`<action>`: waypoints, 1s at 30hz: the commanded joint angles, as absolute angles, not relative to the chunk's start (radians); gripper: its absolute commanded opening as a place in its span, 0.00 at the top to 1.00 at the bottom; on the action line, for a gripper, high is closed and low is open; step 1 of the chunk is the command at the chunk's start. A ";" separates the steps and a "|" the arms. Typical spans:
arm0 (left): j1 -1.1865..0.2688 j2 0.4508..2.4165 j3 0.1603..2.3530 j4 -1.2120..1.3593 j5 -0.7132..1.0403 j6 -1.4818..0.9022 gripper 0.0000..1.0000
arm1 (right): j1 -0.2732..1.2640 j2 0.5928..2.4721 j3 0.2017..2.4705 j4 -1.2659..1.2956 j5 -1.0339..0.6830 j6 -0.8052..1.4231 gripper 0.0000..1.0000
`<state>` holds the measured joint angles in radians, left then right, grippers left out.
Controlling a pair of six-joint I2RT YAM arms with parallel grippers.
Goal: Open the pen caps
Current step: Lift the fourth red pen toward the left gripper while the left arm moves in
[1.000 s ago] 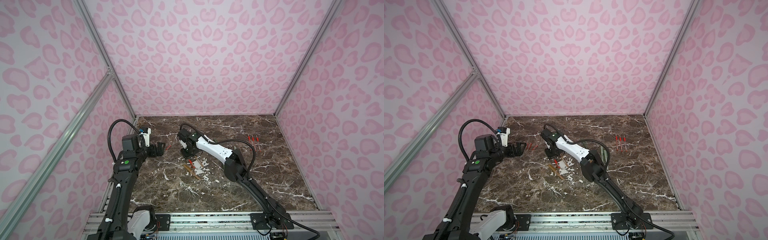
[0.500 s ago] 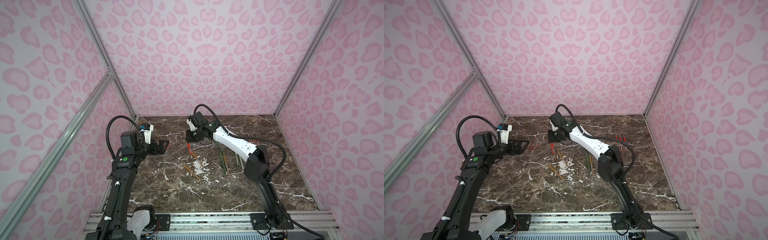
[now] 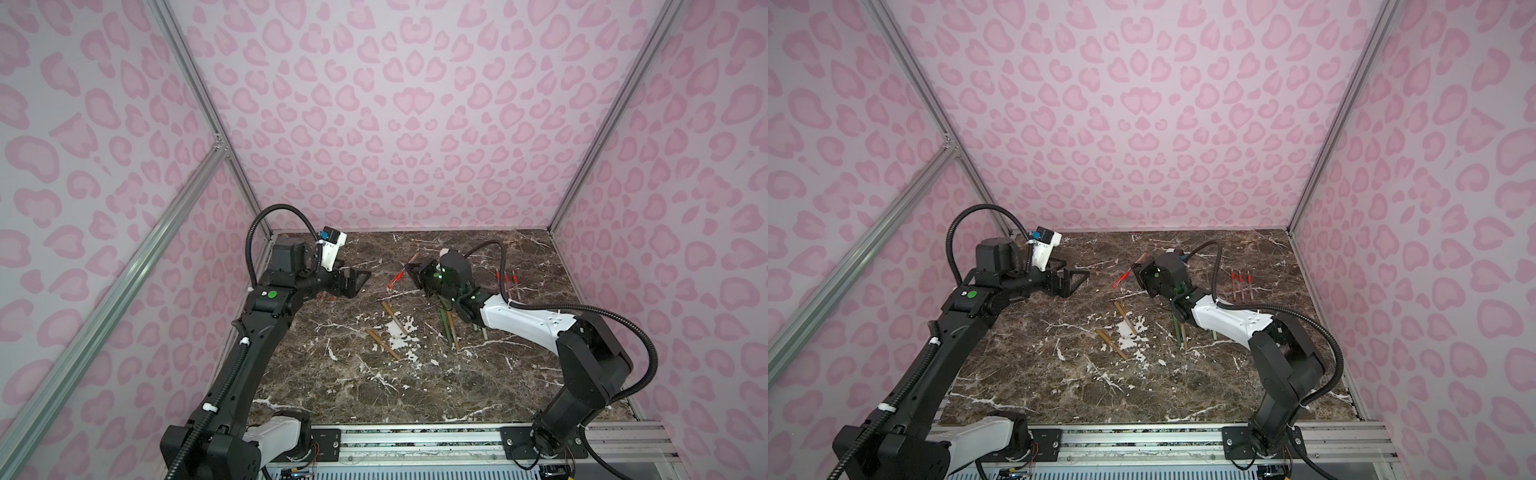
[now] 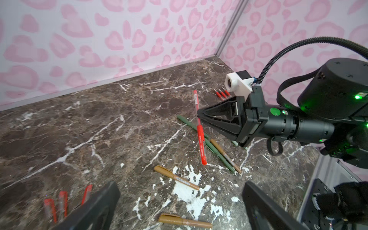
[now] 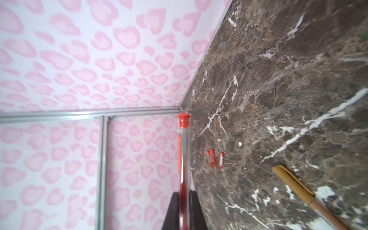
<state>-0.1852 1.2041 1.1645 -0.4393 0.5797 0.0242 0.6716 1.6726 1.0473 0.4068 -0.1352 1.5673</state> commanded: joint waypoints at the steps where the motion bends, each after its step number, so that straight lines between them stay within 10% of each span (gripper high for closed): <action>1: -0.220 1.236 1.165 -0.363 0.604 -0.044 0.02 | 0.689 1.661 0.985 0.609 -0.040 1.779 1.00; 30: -0.328 1.399 1.157 -0.271 0.605 -0.215 0.74 | 0.754 1.714 0.954 0.758 -0.014 1.912 1.00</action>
